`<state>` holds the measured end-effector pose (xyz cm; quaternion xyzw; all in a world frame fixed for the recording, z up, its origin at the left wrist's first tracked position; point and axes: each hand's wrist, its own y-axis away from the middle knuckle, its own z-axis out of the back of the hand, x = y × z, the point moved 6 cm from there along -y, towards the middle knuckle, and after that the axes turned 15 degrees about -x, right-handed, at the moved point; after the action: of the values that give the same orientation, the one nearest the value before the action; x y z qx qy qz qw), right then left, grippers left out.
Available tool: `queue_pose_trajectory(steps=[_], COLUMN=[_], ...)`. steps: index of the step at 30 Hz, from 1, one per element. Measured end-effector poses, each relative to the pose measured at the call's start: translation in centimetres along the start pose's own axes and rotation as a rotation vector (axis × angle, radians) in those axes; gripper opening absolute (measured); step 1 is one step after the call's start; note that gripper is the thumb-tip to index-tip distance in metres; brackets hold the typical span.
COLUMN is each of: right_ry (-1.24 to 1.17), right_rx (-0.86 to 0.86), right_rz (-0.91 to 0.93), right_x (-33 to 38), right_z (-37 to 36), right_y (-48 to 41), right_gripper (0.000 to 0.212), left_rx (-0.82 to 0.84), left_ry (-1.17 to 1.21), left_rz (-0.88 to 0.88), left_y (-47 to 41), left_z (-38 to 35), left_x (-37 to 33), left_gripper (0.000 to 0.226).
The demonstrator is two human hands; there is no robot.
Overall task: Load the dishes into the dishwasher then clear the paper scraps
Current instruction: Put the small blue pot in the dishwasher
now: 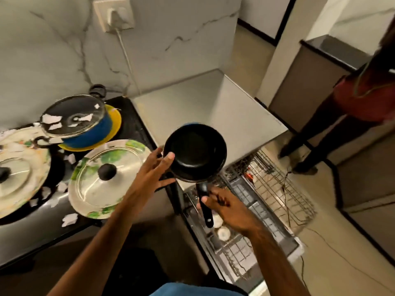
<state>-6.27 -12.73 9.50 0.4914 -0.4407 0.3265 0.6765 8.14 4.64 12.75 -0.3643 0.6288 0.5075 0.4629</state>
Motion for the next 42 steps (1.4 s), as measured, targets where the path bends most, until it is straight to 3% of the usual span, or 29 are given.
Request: queue_pose_trajectory(steps=[4,6,9,12,15,19,20,22,24,27,28,32,37,40,42], right_ry=[0.027,0.013,0.051,-0.195,-0.369,-0.162,-0.128,-0.185,-0.232,-0.053,0.011,0.173,0.245,0.243,0.303], right_rx=[0.136,0.133,-0.097,-0.437,-0.522,-0.348,-0.322,-0.344,-0.343,-0.207,-0.181,-0.069,0.111,0.114,0.05], right_rz=[0.029,-0.014,-0.053,-0.185,-0.193,-0.093,-0.088,-0.104,-0.108,-0.053,-0.035,0.003,-0.097,-0.118,-0.133], right_x=[-2.4,-3.6,-5.0,-6.6,-6.7,-6.9,-7.0,-7.4,-7.6,-7.1,-6.9,-7.0,-9.5,-11.3,-12.7], right_z=[3.5,5.3,8.6,12.7,15.8,18.3,19.1,21.0,22.1,21.5,21.3,20.6,19.7,19.5,19.6], right_y=[0.7,0.8,0.8,1.2,1.7,3.0,3.4,3.7,3.8,3.6,3.4,1.9,1.3,1.0,0.6], right_gripper=[0.034,0.034,0.018,0.022,0.028,0.066,0.068,0.05,0.051,0.1,0.106,0.086,0.112,0.107,0.117], left_rx=[0.231,0.273,0.194,0.109,0.088,0.158,0.172,0.234,0.31,0.375,0.407,0.533,0.587,0.67,0.697], left_ry=[-0.035,-0.072,-0.257,-0.515,-0.542,-0.549,-0.591,-0.685,-0.786,-0.862,-0.879,-0.989,-1.044,-1.062,-1.103], left_rz=[0.061,-0.003,-0.216,-0.334,-0.368,-0.504,-0.552,-0.669,-0.777,-0.874,-0.913,-1.003,-1.122,-1.075,-1.027], left_y=[1.0,1.8,2.4,2.9,4.1,5.1,5.2,5.4,5.7,6.0,6.1,7.0,8.5,8.3,8.1], left_z=[-4.9,-7.4,-10.7,-14.1,-17.2,-20.8,-21.6,-22.9,-24.0,-24.8,-25.0,-25.3,-25.5,-25.8,-25.7], left_x=[1.5,2.1,3.4,5.5,7.1,8.0,8.0,8.1,8.8,10.0,10.3,11.0,11.5,13.7,15.2], left_gripper=[0.069,0.061,0.052,0.056,0.058,0.07,0.073,0.081,0.089,0.093,0.093,0.091,0.091,0.093,0.093])
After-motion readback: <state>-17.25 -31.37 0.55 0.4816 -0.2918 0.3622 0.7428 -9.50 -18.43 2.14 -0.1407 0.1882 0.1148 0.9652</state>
